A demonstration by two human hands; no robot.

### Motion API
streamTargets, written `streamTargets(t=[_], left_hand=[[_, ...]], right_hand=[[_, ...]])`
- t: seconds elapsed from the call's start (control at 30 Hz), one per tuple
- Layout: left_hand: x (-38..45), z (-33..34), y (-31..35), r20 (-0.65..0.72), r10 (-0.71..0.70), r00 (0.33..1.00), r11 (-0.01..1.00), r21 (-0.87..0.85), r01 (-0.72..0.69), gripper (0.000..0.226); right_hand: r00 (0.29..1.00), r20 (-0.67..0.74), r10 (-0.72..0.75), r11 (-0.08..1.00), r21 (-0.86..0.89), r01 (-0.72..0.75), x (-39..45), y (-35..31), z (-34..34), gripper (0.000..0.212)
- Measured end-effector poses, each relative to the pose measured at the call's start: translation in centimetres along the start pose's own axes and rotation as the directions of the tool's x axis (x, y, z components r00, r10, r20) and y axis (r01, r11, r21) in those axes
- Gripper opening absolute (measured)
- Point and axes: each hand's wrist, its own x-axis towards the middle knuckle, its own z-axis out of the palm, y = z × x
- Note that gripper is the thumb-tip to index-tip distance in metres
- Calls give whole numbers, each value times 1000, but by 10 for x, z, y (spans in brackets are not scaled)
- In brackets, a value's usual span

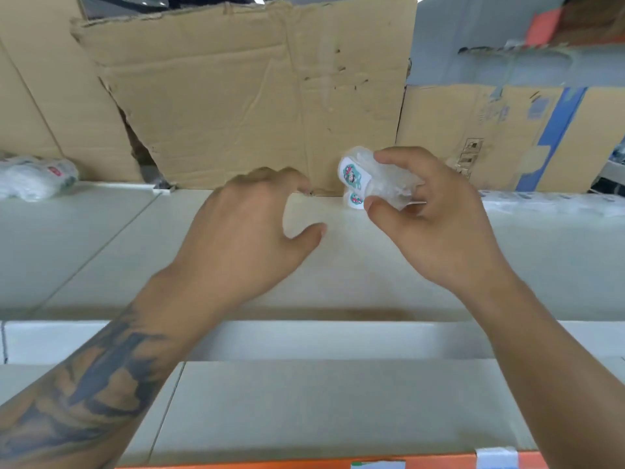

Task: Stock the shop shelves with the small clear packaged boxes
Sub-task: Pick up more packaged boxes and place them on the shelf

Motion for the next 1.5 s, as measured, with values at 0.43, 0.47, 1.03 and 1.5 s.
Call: streamTargets(t=[0.43, 0.47, 1.03, 1.5], left_hand=[[90, -10, -3, 225, 83, 971, 873, -486, 38, 37], [91, -9, -5, 248, 53, 967, 845, -527, 89, 37], [61, 17, -25, 642, -241, 728, 919, -91, 384, 95], [61, 11, -35, 665, -234, 709, 942, -26, 336, 82]], right_hand=[[964, 264, -30, 983, 181, -19, 91, -35, -27, 29], [962, 271, -34, 983, 183, -17, 94, -35, -24, 31], [884, 425, -193, 946, -159, 283, 132, 37, 36, 31], [893, 394, -217, 864, -348, 364, 129, 81, 55, 35]])
